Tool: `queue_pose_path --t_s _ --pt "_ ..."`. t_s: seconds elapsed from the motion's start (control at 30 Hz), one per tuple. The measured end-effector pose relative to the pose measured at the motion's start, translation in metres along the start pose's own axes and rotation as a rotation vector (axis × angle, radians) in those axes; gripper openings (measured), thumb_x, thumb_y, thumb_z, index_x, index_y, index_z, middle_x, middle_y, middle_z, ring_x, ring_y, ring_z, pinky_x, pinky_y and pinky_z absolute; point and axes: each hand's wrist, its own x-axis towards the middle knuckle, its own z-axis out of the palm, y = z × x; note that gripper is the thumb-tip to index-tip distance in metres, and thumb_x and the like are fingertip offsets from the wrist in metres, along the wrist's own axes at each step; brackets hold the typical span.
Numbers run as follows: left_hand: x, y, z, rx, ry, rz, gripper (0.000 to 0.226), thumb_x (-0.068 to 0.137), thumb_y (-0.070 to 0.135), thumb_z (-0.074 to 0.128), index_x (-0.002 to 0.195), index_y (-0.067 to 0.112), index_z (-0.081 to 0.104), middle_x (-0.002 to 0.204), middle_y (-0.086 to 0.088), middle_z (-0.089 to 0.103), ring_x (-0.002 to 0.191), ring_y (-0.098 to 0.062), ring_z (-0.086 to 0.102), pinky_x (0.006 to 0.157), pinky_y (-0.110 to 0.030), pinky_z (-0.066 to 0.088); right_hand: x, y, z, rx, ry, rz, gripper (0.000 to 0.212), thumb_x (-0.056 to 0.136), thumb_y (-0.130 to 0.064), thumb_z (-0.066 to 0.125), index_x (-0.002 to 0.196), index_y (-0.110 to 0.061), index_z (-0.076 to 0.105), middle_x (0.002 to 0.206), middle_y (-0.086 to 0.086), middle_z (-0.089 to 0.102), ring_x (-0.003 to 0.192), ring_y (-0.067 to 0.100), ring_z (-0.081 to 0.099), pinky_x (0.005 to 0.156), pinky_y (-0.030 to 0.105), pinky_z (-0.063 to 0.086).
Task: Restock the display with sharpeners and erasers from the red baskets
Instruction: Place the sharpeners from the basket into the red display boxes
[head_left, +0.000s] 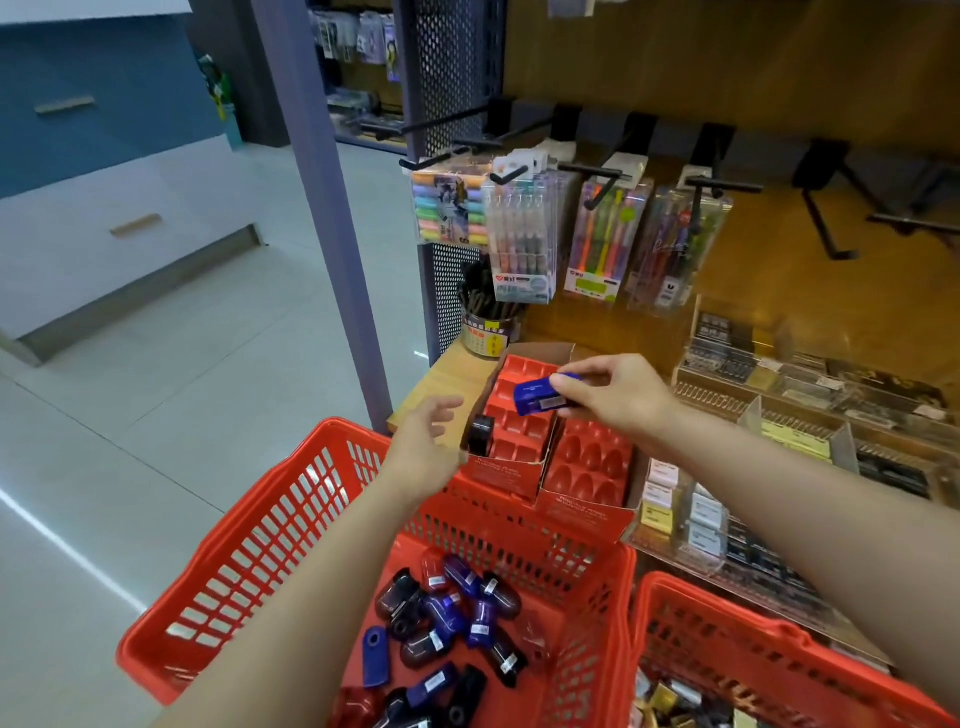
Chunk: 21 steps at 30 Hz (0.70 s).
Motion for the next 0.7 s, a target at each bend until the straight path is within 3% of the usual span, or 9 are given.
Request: queue_pose_path --t_s 0.07,0.13,0.2,0.27,0.33,0.4,0.47,0.57,0.7 --pt "0.003 -0.012 0.001 0.065 -0.069 -0.053 0.075 0.080 -0.013 0.068 0.139 0.028 0.047 0.138 -0.004 0.044 0.116 -0.017 0.051 0.058 -0.016 0.049 0.002 0.009 -0.005 0.086 0.008 0.050 0.015 0.087 -0.013 0.071 0.101 -0.005 0.069 0.105 0.020 0.069 0.074 0.025 0.072 0.059 0.023 0.060" --pt "0.005 -0.020 0.005 0.079 -0.139 -0.066 0.085 0.077 -0.015 0.070 0.141 0.033 0.044 0.141 -0.006 0.040 0.103 -0.010 0.051 0.050 -0.011 0.047 0.004 0.017 -0.005 0.147 0.017 0.080 0.014 0.087 -0.013 0.071 0.098 -0.004 0.069 0.102 0.018 0.069 0.077 0.024 0.073 0.061 0.023 0.061" --pt "0.007 -0.025 0.010 0.104 -0.136 -0.053 0.090 0.074 -0.012 0.075 0.143 0.036 0.042 0.144 -0.008 0.040 0.108 -0.012 0.050 0.052 -0.009 0.048 0.007 0.024 -0.002 0.227 0.011 0.096 0.012 0.086 -0.011 0.071 0.096 -0.004 0.069 0.104 0.018 0.069 0.083 0.022 0.072 0.062 0.022 0.060" --pt "0.009 -0.027 0.013 0.132 -0.107 -0.037 0.090 0.073 -0.001 0.082 0.143 0.038 0.041 0.145 -0.008 0.041 0.122 -0.020 0.049 0.072 -0.021 0.056 0.010 0.027 0.001 0.304 -0.001 0.114 0.015 0.086 -0.009 0.071 0.100 -0.002 0.067 0.106 0.020 0.068 0.088 0.022 0.072 0.063 0.020 0.059" --pt "0.010 -0.026 0.016 0.114 -0.058 -0.013 0.085 0.071 0.016 0.087 0.139 0.039 0.043 0.145 -0.005 0.040 0.132 -0.024 0.044 0.097 -0.040 0.052 0.011 0.028 0.003 0.336 -0.009 0.118 0.019 0.086 -0.004 0.071 0.105 -0.003 0.067 0.108 0.020 0.066 0.091 0.024 0.072 0.066 0.021 0.060" --pt "0.013 -0.021 0.015 0.042 0.019 0.028 0.076 0.071 0.034 0.087 0.136 0.037 0.047 0.142 0.001 0.043 0.133 -0.020 0.041 0.101 -0.039 0.045 0.011 0.027 0.004 0.338 -0.030 0.098 0.022 0.084 0.003 0.071 0.103 -0.008 0.069 0.107 0.019 0.066 0.091 0.025 0.072 0.067 0.023 0.061" --pt "0.016 -0.015 0.012 0.041 0.076 0.076 0.069 0.076 0.038 0.082 0.137 0.033 0.051 0.139 0.004 0.047 0.130 -0.017 0.044 0.094 -0.034 0.044 0.009 0.026 0.004 0.284 -0.051 0.076 0.025 0.083 0.006 0.070 0.101 -0.010 0.070 0.103 0.019 0.067 0.085 0.022 0.073 0.066 0.023 0.060" --pt "0.018 -0.014 0.009 0.197 0.077 0.106 0.057 0.087 0.031 0.073 0.139 0.027 0.050 0.139 0.001 0.050 0.123 -0.018 0.049 0.095 -0.038 0.050 0.005 0.027 0.006 0.166 -0.034 0.072 0.024 0.086 -0.001 0.071 0.107 -0.013 0.068 0.103 0.017 0.066 0.069 0.015 0.072 0.059 0.018 0.057" --pt "0.018 -0.018 0.013 0.437 -0.001 0.214 0.052 0.092 0.016 0.066 0.141 0.025 0.050 0.140 -0.004 0.047 0.127 -0.025 0.047 0.107 -0.041 0.041 0.009 0.030 0.013 -0.282 0.056 -0.056 0.018 0.092 -0.025 0.067 0.109 -0.021 0.067 0.101 0.006 0.070 0.061 0.013 0.064 0.054 0.020 0.048"
